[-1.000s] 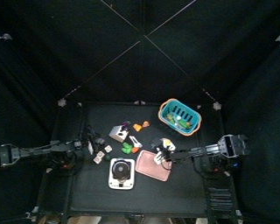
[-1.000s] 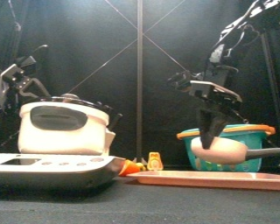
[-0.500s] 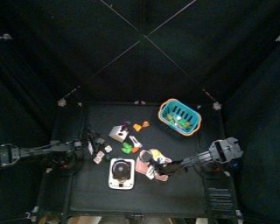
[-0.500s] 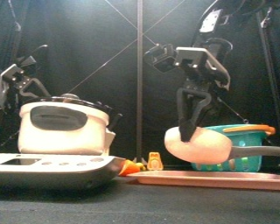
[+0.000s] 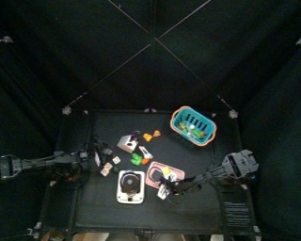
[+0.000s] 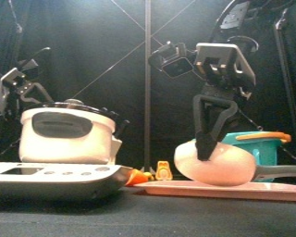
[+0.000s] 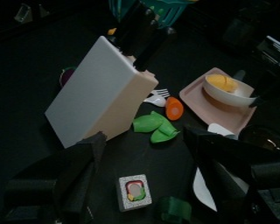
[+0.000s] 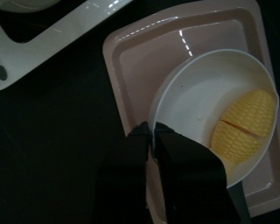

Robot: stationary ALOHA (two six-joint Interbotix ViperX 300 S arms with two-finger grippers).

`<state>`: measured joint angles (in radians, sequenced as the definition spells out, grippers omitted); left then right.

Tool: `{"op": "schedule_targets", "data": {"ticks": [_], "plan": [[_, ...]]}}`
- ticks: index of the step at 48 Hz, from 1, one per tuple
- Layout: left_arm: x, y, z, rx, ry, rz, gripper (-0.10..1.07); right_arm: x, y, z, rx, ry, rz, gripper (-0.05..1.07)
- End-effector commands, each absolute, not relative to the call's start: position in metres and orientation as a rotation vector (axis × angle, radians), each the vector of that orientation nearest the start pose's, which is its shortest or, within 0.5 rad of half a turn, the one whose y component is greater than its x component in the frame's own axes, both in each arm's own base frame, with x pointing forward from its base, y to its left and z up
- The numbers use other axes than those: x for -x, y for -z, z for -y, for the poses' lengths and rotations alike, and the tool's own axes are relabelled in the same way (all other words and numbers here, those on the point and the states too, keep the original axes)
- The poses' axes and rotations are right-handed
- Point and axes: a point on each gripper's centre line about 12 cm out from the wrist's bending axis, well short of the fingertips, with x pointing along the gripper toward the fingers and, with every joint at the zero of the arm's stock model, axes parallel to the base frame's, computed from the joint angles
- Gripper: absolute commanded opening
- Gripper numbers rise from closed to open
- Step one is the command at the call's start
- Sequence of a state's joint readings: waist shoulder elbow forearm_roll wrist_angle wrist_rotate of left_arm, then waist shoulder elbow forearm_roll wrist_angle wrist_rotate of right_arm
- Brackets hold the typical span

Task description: Place pan on plate

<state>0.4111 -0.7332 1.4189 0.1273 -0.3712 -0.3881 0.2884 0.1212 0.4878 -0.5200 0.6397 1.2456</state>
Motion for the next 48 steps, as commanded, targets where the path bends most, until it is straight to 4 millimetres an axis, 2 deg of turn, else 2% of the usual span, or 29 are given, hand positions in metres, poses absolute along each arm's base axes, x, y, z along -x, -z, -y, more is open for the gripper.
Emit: {"op": "schedule_targets", "data": {"ticks": [1, 20, 31, 48], "plan": [[-0.178, -0.169, -0.072, 0.333, -0.401, -0.241, 1.04, -0.382, -0.152, -0.077, -0.406, 0.436, -1.002, 0.46], [-0.178, -0.169, -0.072, 0.333, -0.401, -0.241, 1.04, -0.381, -0.15, -0.076, -0.412, 0.441, -1.007, 0.69], [-0.178, -0.169, -0.072, 0.331, -0.401, -0.241, 1.04, -0.381, -0.152, -0.075, -0.405, 0.445, -1.005, 0.71], [-0.178, -0.169, -0.072, 0.331, -0.401, -0.241, 1.04, -0.381, -0.165, -0.072, -0.411, 0.48, -1.001, 0.72]]}}
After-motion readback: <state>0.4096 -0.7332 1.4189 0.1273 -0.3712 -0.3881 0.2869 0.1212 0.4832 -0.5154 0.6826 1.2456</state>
